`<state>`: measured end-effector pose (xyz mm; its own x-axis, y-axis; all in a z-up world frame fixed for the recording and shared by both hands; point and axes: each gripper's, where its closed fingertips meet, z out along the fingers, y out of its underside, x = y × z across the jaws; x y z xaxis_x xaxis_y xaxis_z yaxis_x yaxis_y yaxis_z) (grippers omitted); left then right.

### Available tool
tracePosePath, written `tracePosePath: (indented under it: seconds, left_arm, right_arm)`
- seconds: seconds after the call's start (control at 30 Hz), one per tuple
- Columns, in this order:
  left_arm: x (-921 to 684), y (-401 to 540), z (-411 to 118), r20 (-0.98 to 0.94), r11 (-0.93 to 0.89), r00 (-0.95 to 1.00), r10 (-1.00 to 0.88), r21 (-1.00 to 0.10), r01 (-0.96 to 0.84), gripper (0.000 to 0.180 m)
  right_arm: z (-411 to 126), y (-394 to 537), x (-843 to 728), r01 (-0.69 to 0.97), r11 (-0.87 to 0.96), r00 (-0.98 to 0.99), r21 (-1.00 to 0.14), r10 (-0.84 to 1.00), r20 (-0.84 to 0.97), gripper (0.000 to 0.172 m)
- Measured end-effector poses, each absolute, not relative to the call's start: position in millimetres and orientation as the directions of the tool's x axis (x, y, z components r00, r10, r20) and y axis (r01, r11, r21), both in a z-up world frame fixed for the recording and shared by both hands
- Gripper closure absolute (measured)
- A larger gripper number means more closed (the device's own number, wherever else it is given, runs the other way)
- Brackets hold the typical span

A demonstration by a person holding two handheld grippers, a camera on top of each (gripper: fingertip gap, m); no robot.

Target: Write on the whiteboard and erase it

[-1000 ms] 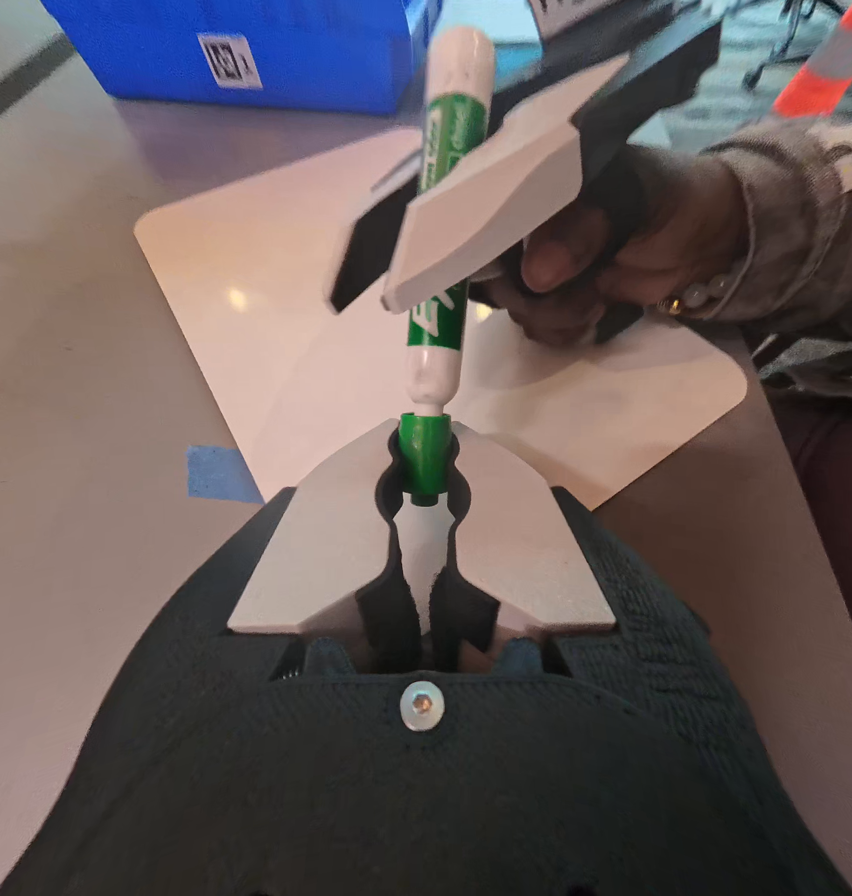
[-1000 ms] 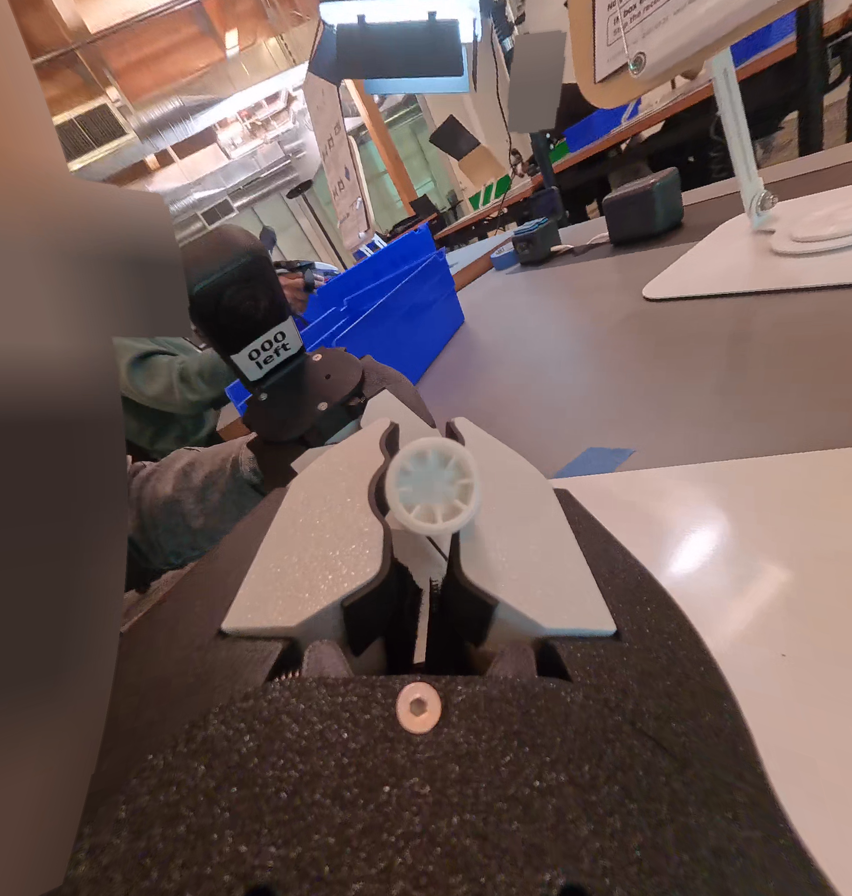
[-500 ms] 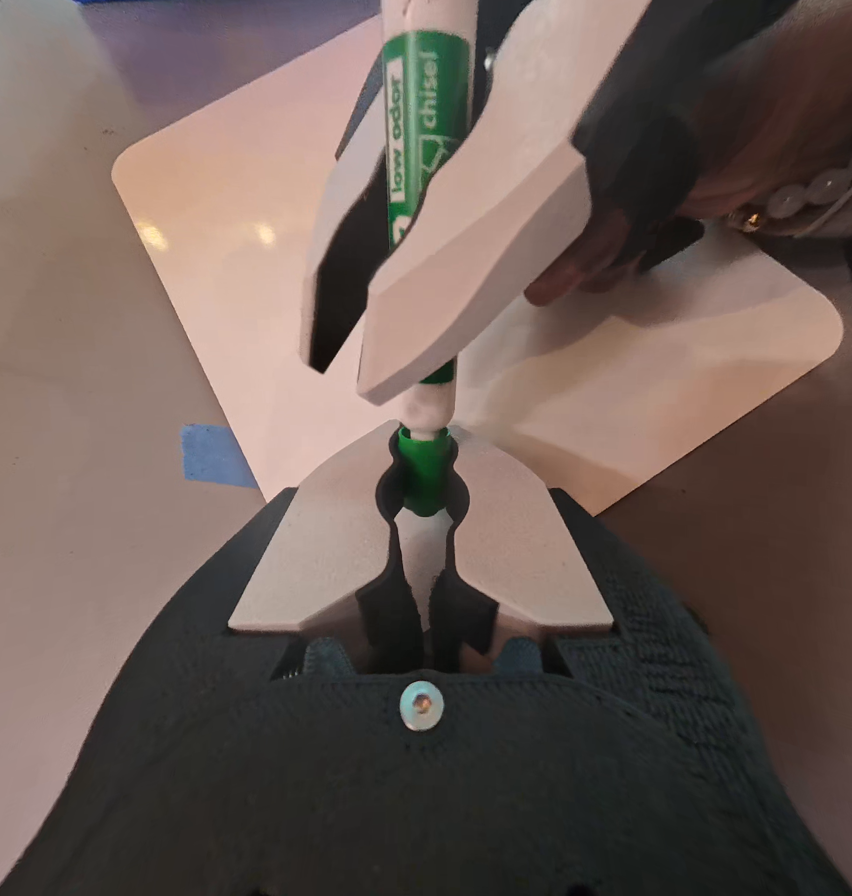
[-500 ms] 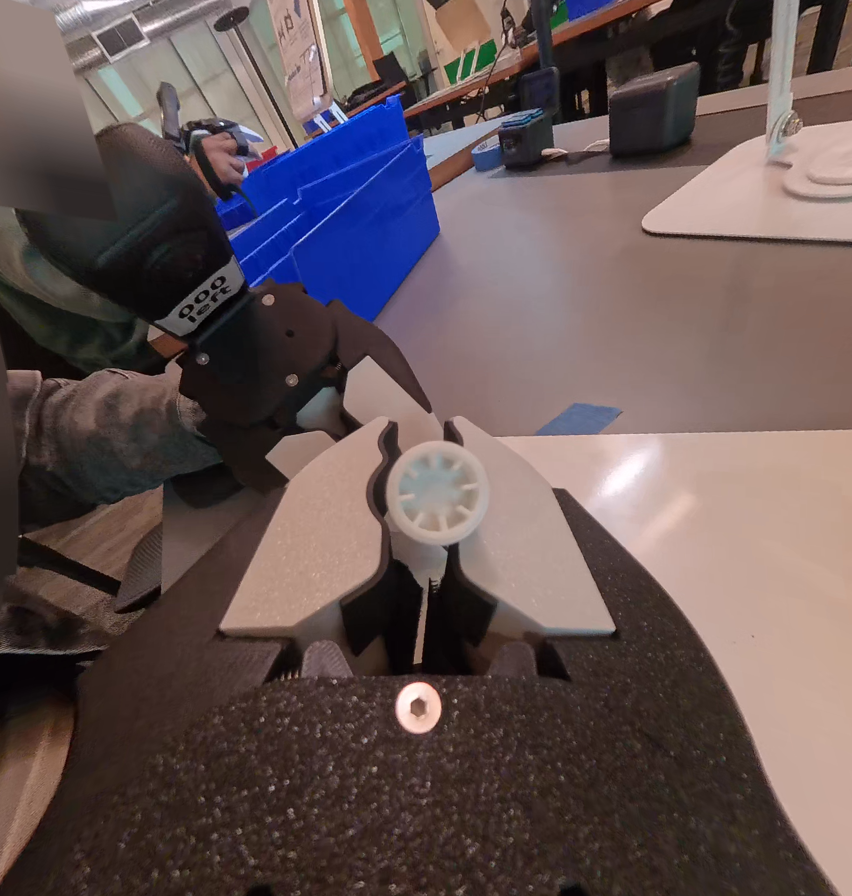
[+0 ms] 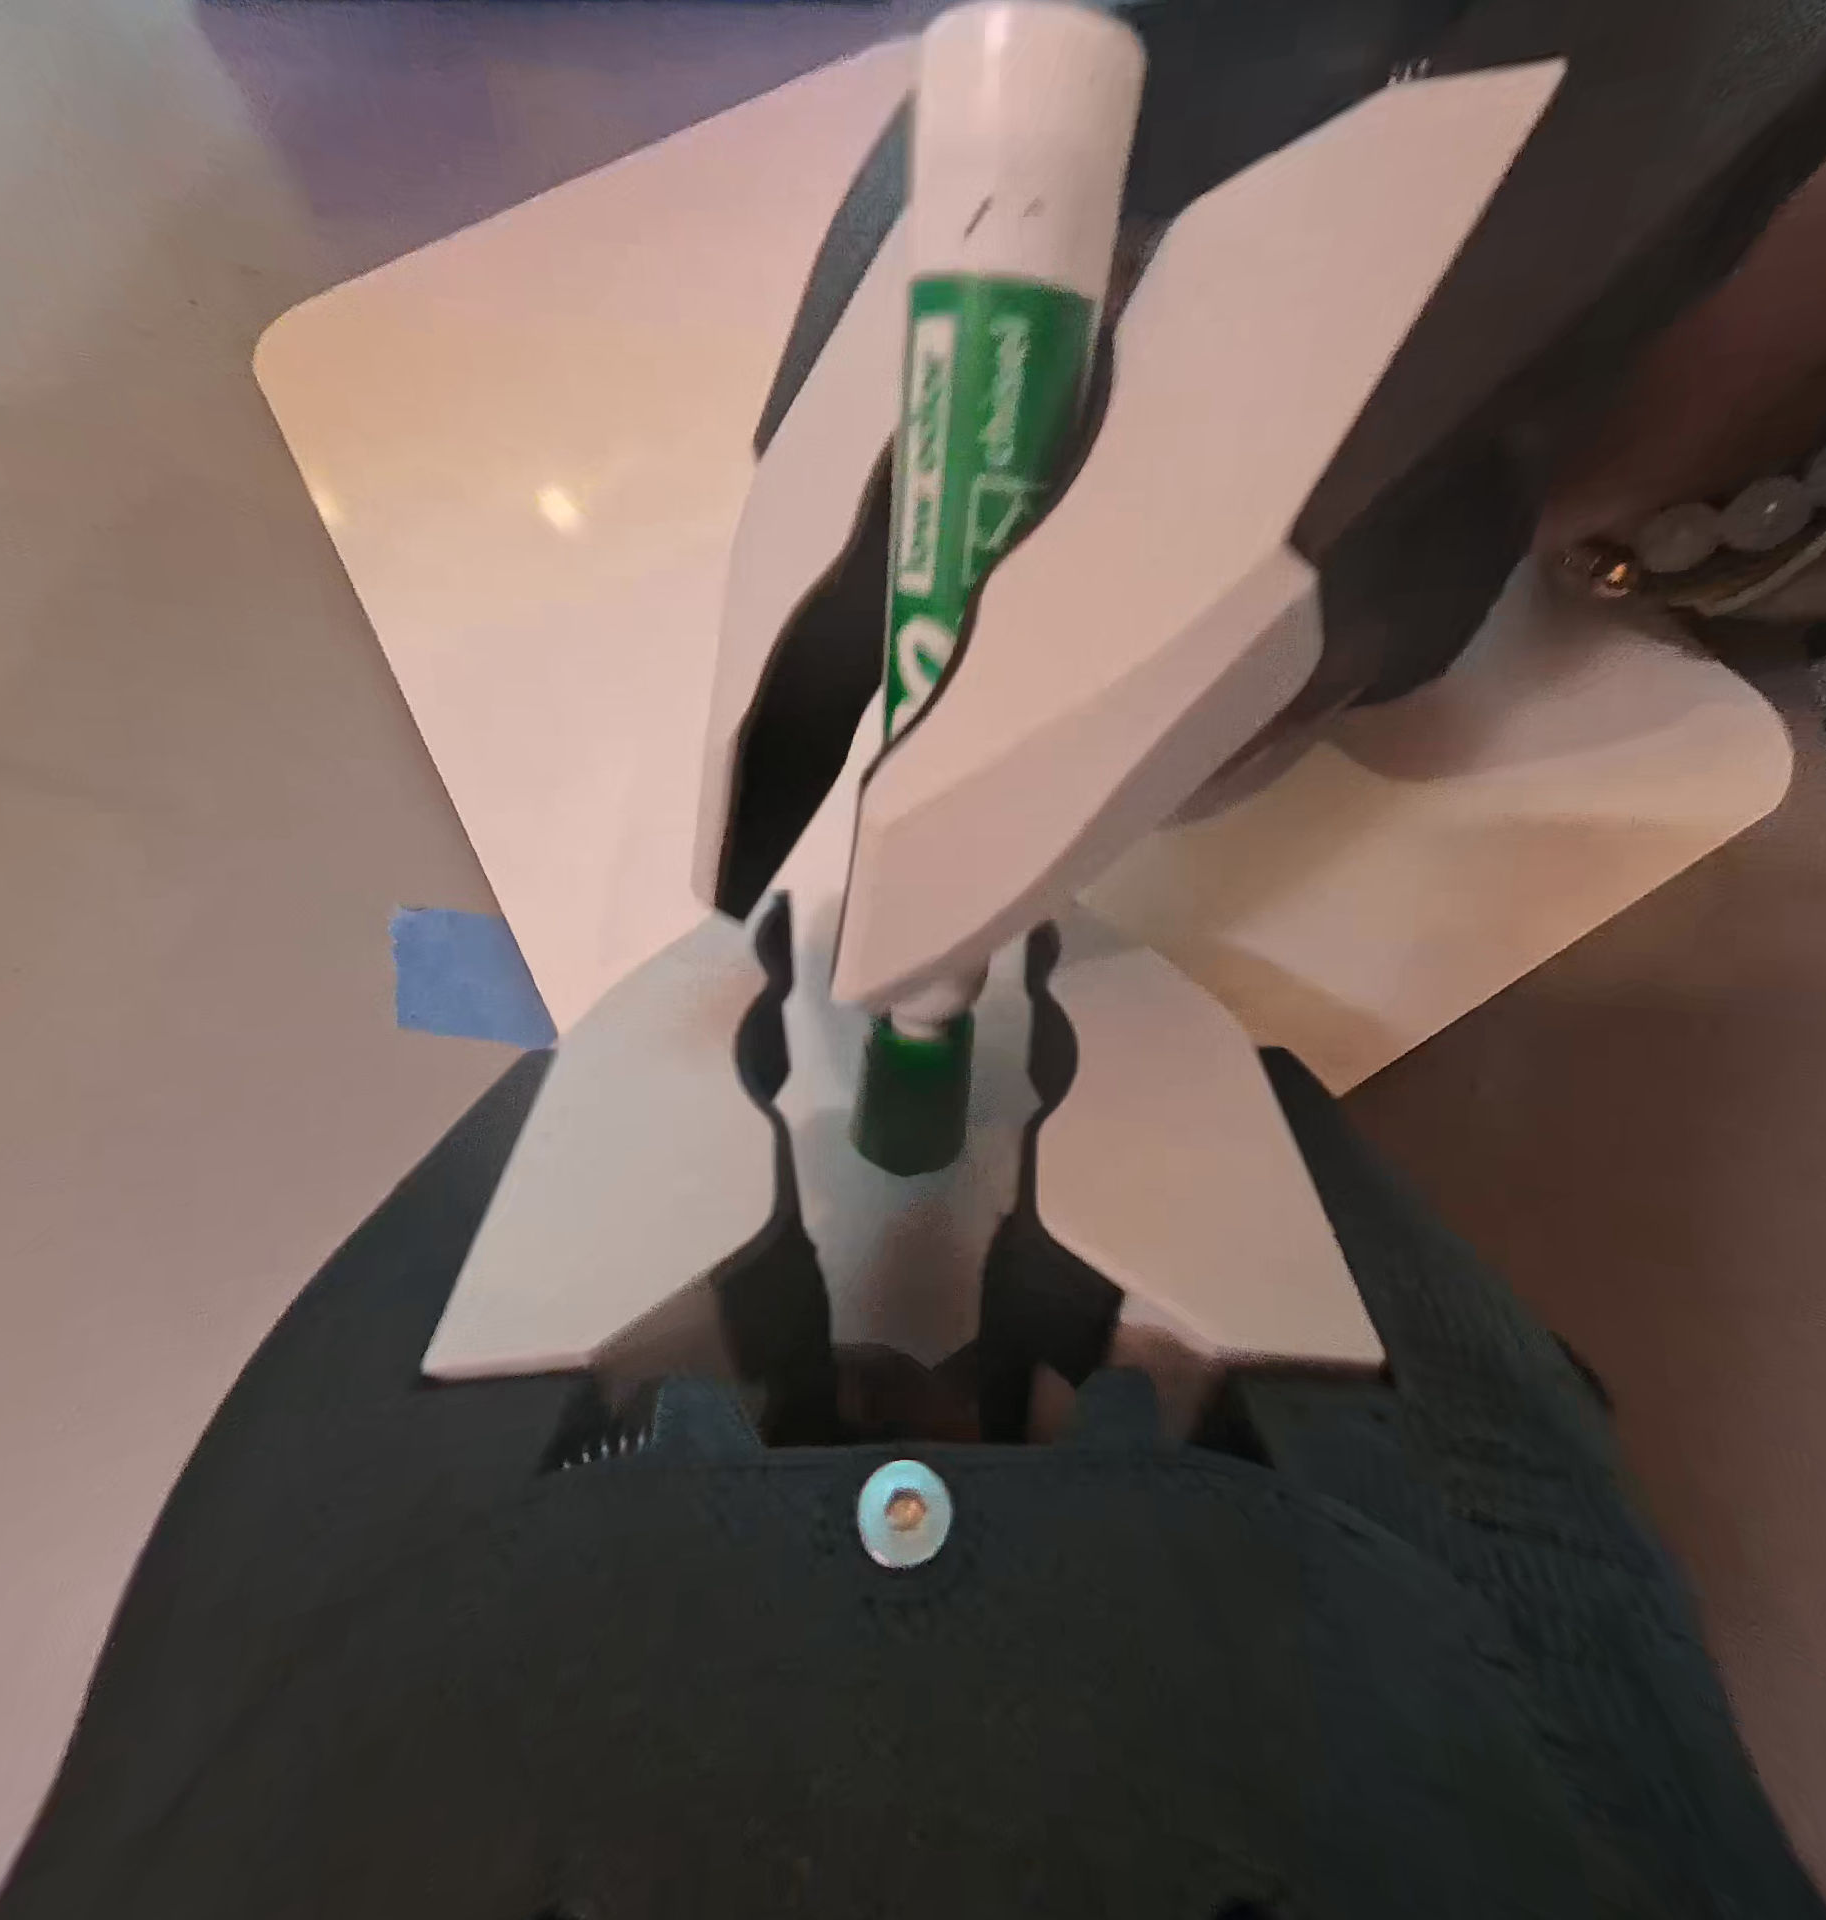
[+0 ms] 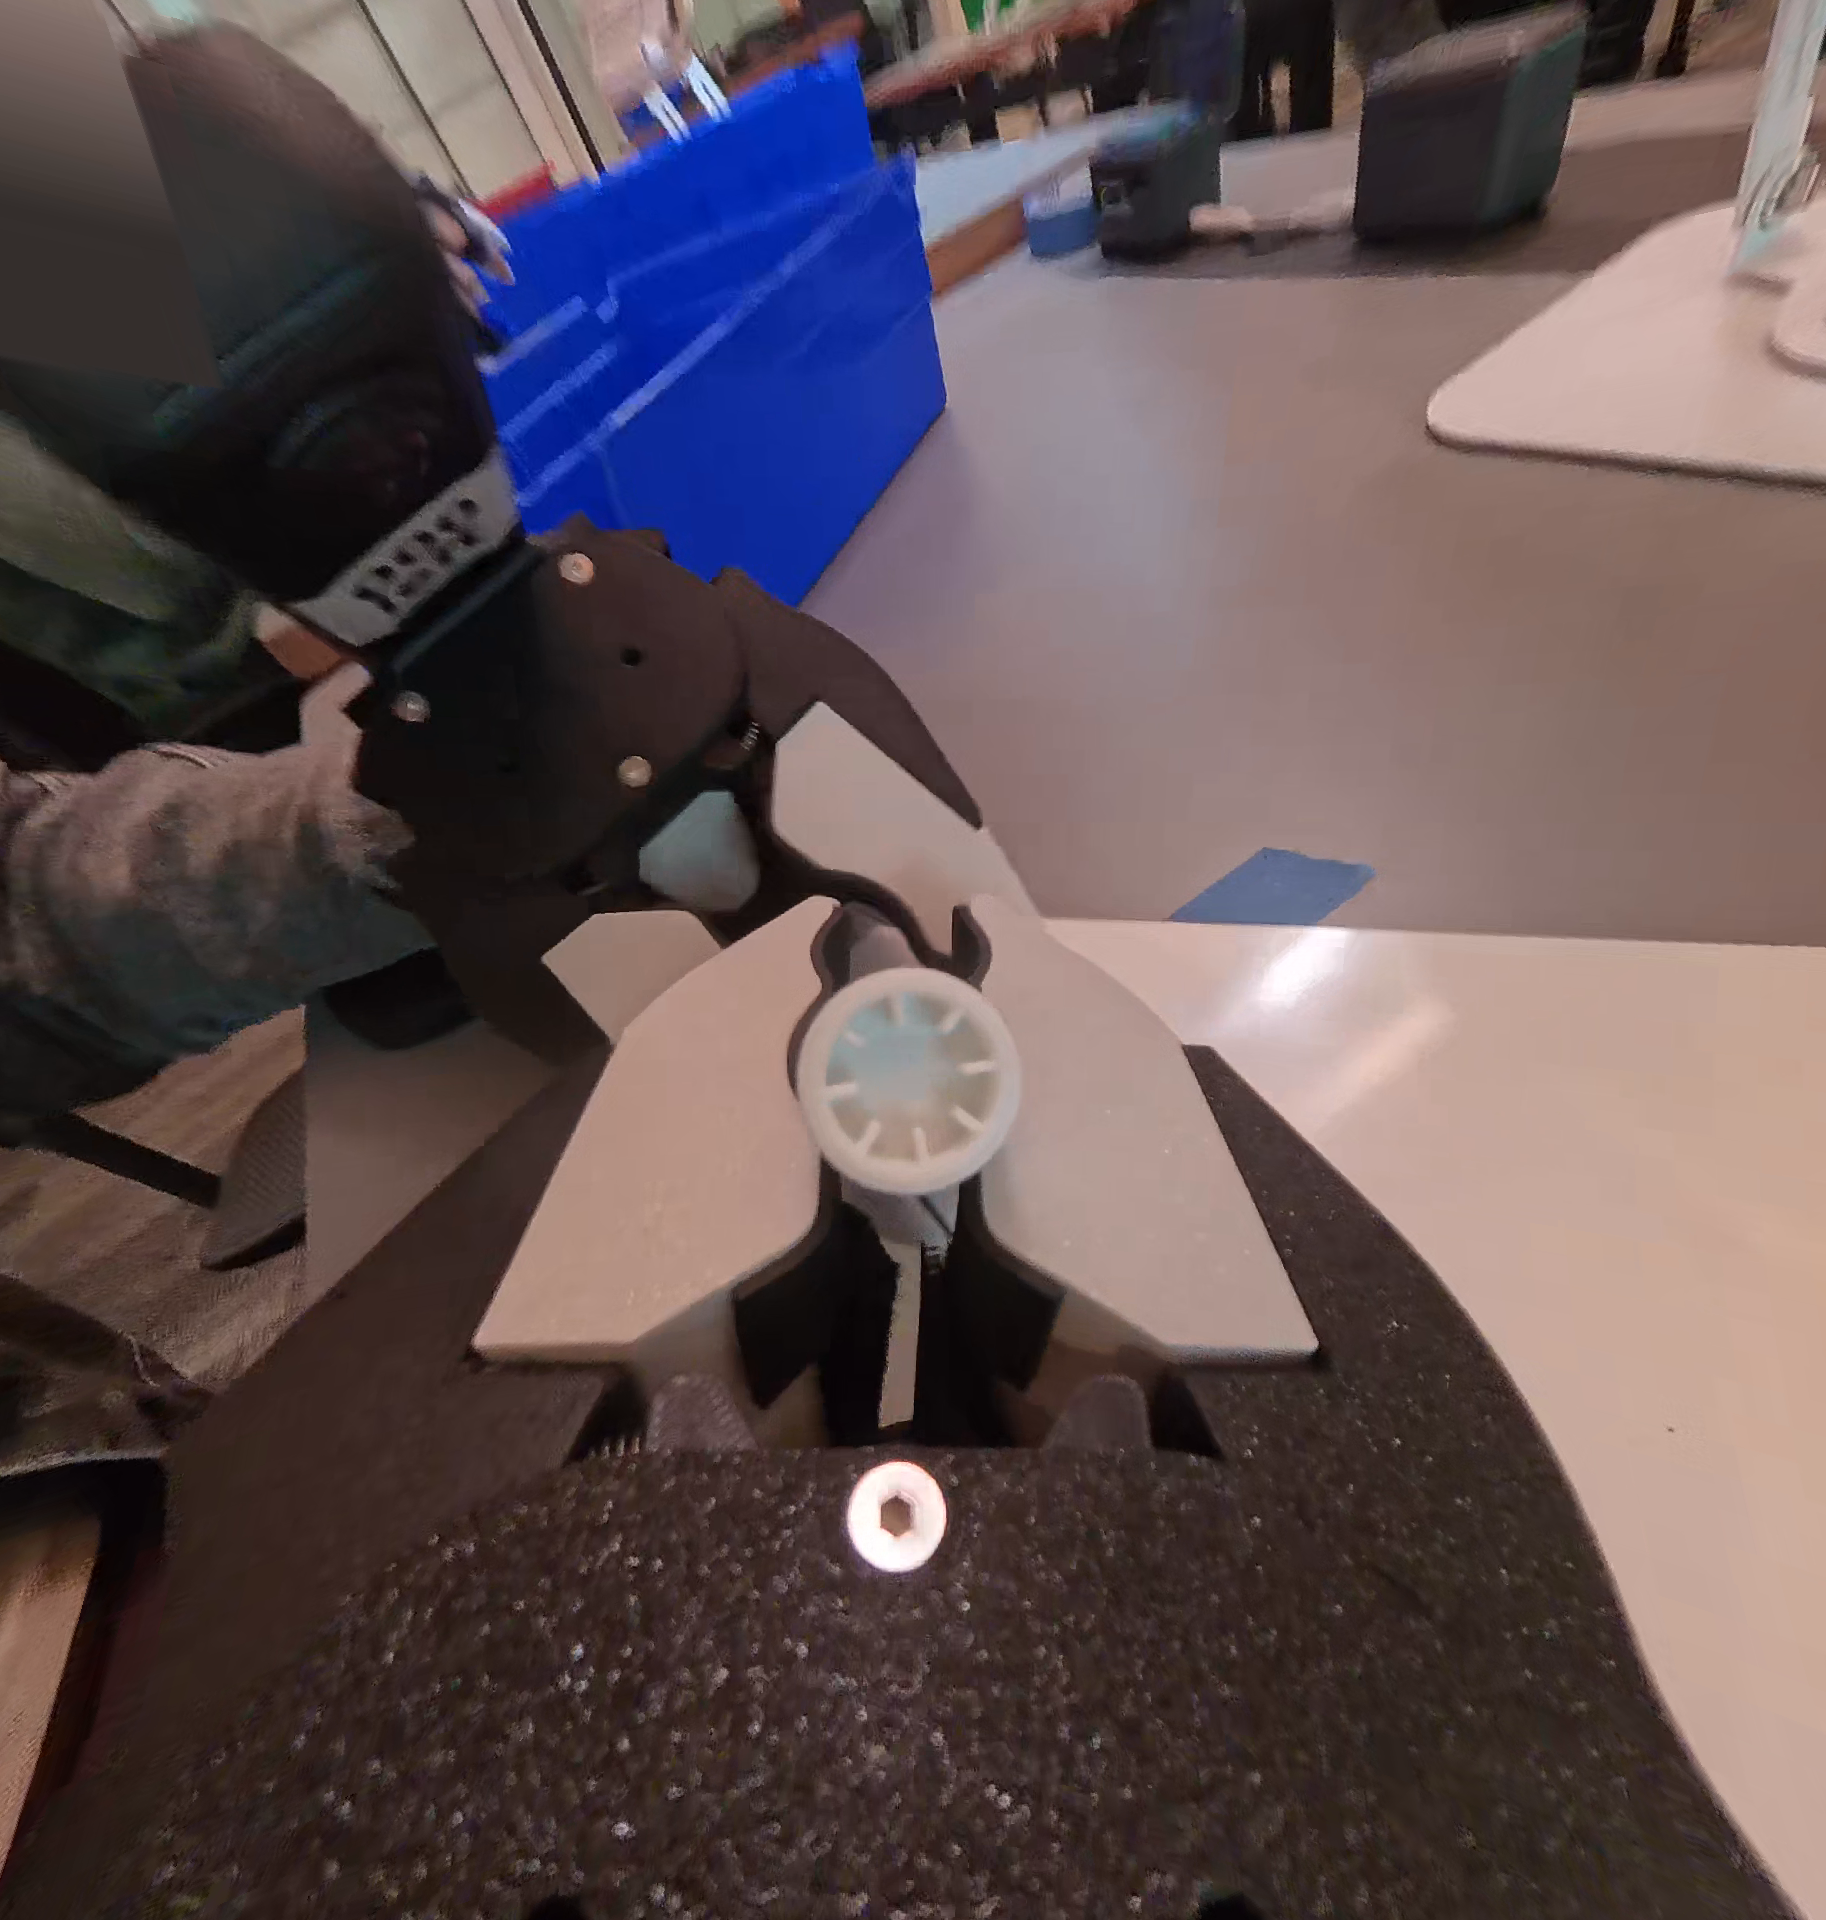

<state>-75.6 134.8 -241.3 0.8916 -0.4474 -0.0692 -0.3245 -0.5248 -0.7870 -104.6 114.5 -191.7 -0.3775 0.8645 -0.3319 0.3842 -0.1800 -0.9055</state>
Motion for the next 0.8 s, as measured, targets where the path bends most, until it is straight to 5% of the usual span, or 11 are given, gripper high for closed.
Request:
tracePosePath:
  seconds: [0.17, 0.4, 0.73, 0.77, 0.8]
  left_arm:
    - [-77.6, 133.1, -226.1, -0.046, -0.451, 0.892, -0.449, -0.85, -0.271, 0.13]
    - [-74.0, 131.4, -241.2, -0.053, -0.516, 0.876, -0.479, -0.79, -0.33, 0.131]
    - [-73.8, 130.6, -244.6, -0.064, -0.523, 0.872, -0.486, -0.778, -0.348, 0.135]
    - [-73.2, 130.1, -244.8, -0.067, -0.521, 0.869, -0.491, -0.777, -0.354, 0.139]
    - [-73.0, 129.9, -244.8, -0.069, -0.521, 0.868, -0.492, -0.776, -0.357, 0.14]
  right_arm:
    - [-173.8, 139.5, -92.3, 0.364, -0.184, -0.369, -0.913, 0.872, -0.323, 0.152]
    - [-168.7, 171.0, -69.8, 0.654, 0.269, -0.367, -0.707, 0.93, 0.014, 0.152]
    - [-200.6, 172.3, -79.4, 0.735, 0.257, -0.349, -0.628, 0.937, -0.024, 0.153]
    - [-222.6, 176.5, -68.5, 0.805, 0.282, -0.34, -0.522, 0.94, -0.017, 0.153]
    - [-253.1, 181.3, -65.3, 0.785, 0.303, -0.348, -0.541, 0.937, 0.02, 0.161]
